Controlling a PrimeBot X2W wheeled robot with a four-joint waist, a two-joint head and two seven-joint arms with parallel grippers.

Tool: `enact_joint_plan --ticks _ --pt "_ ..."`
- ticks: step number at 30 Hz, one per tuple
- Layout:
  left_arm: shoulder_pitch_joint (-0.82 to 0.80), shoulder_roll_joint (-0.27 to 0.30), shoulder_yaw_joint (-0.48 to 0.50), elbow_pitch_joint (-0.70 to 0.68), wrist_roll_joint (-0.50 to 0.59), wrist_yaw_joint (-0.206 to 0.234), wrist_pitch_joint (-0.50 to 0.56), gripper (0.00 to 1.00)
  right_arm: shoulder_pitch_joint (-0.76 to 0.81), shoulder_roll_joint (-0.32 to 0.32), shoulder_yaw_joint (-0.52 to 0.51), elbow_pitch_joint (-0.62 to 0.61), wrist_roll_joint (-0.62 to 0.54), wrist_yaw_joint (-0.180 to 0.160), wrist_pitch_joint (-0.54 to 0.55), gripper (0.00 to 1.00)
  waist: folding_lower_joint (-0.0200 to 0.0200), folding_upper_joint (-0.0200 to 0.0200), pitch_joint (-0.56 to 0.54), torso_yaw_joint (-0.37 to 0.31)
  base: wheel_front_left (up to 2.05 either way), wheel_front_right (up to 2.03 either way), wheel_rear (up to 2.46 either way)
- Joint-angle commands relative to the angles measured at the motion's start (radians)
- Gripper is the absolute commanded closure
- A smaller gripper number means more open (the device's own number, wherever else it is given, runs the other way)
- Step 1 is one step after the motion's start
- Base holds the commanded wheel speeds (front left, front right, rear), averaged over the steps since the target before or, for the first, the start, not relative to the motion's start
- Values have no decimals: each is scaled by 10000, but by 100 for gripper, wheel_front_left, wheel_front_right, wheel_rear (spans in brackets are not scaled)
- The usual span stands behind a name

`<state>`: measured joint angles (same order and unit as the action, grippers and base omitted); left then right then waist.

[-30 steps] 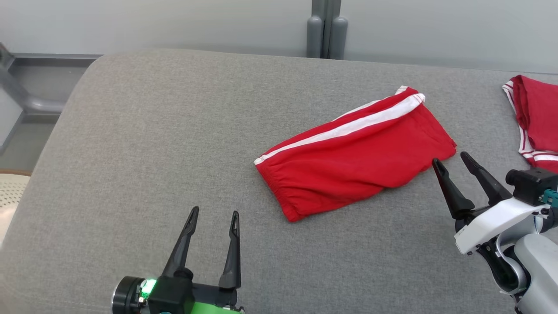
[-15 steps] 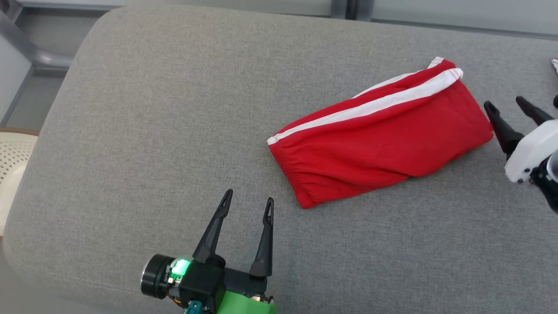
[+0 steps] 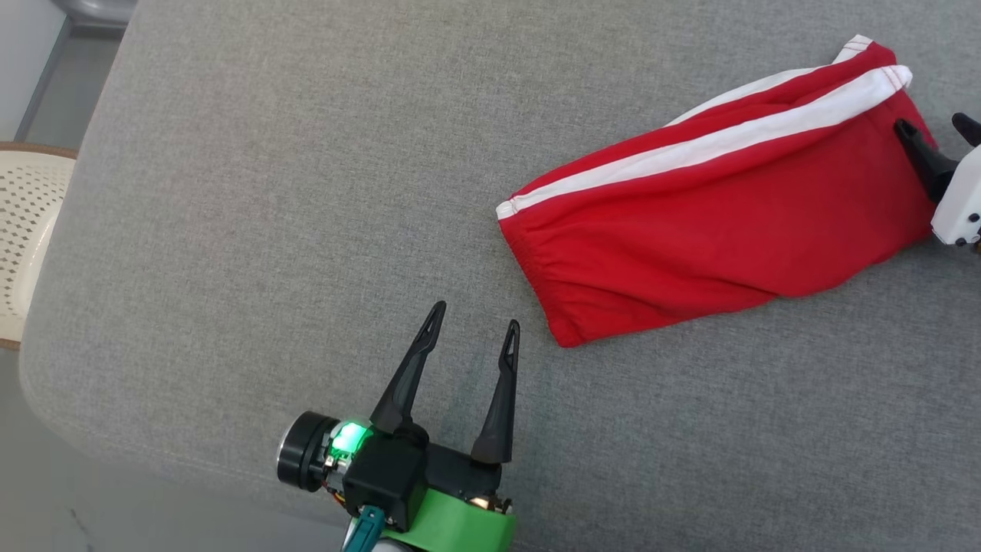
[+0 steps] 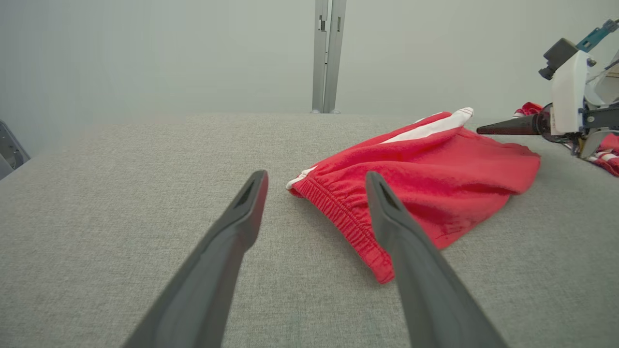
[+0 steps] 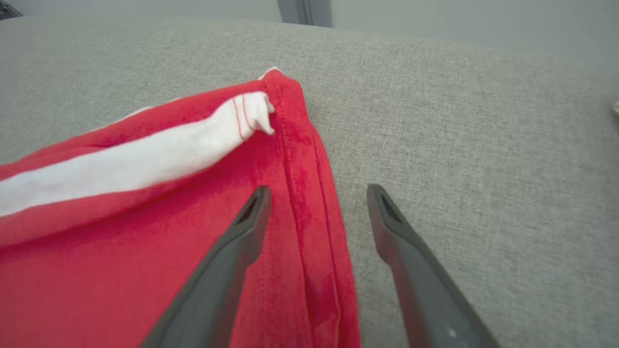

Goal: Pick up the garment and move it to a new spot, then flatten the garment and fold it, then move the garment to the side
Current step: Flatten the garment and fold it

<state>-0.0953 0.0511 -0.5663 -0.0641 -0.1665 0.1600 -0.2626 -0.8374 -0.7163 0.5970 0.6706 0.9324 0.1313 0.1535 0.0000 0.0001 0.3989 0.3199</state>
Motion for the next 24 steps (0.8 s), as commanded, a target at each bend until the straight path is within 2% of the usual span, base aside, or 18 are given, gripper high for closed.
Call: enact_joint_plan --ticks 1,10,11,12,13,18,24 --pt "-173 -4 -52 12 2 53 -23 0 -168 -65 91 122 106 -14 12 0 0 -1 261 204 0 0 0" --pt "-421 -4 -309 13 -68 178 -25 0 -583 -42 673 674 537 -14 88 0 0 -1 642 348 0 0 0" --pt "-446 -5 -317 25 -72 186 -25 0 -595 -6 779 627 611 -14 76 44 0 -1 660 327 0 0 0" --pt "-457 -5 -317 38 -70 206 -25 0 -611 11 854 592 671 -11 63 76 0 -1 667 298 0 0 0" --pt "-473 -5 -307 57 -50 223 -25 0 -609 35 952 529 748 -9 6 100 0 -1 656 241 0 0 0" --pt "-488 -3 -181 139 65 146 -25 0 -515 -103 1308 265 1054 -17 -296 100 0 -1 470 -169 0 0 0" --pt "-381 0 85 233 262 17 -25 0 -325 -155 1718 -36 1403 -18 -856 100 0 -1 18 -994 0 0 0"
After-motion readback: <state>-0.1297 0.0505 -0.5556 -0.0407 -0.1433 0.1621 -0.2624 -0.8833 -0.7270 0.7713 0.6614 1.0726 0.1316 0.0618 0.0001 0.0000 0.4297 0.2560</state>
